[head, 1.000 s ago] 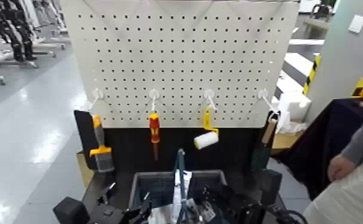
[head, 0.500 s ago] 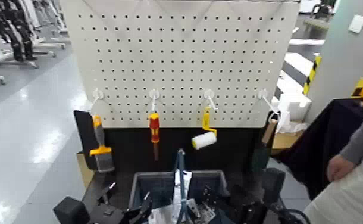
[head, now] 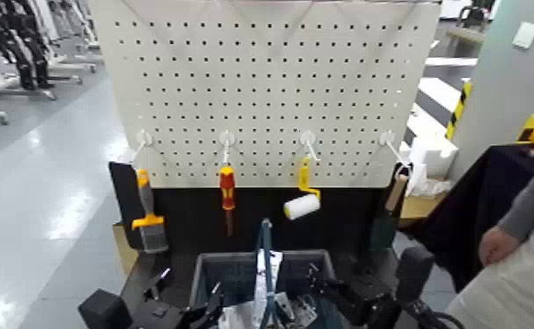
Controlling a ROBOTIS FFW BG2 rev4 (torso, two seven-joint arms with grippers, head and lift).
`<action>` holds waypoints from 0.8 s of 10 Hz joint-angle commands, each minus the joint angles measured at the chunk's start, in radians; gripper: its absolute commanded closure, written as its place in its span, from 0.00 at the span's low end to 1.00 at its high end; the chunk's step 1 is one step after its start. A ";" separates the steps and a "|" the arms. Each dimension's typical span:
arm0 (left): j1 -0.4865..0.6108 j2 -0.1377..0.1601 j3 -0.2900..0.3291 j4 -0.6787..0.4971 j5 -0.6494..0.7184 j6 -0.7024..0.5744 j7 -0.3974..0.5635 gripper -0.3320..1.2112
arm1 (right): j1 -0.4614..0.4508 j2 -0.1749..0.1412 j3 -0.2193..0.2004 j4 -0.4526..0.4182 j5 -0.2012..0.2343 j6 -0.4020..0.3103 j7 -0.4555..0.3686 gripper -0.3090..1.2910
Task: Put the black wrench into the crate.
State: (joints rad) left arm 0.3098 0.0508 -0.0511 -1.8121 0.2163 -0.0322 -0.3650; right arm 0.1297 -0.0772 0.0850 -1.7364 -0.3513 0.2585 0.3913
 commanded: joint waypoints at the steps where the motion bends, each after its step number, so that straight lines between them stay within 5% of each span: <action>1: 0.002 0.000 0.005 -0.001 0.000 -0.002 -0.002 0.29 | 0.113 0.001 0.019 -0.069 0.115 -0.205 -0.092 0.27; 3: 0.006 0.000 0.011 -0.006 0.000 -0.002 -0.002 0.29 | 0.191 0.004 0.010 -0.104 0.153 -0.257 -0.115 0.27; 5: 0.019 -0.003 0.019 -0.009 0.000 -0.002 0.000 0.29 | 0.283 -0.004 0.027 -0.157 0.222 -0.347 -0.252 0.29; 8: 0.038 -0.012 0.030 -0.016 0.000 -0.002 0.001 0.29 | 0.360 0.005 0.024 -0.196 0.238 -0.383 -0.316 0.30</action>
State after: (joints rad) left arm 0.3456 0.0381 -0.0232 -1.8272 0.2163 -0.0345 -0.3636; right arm 0.4743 -0.0729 0.1099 -1.9193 -0.1207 -0.1221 0.0763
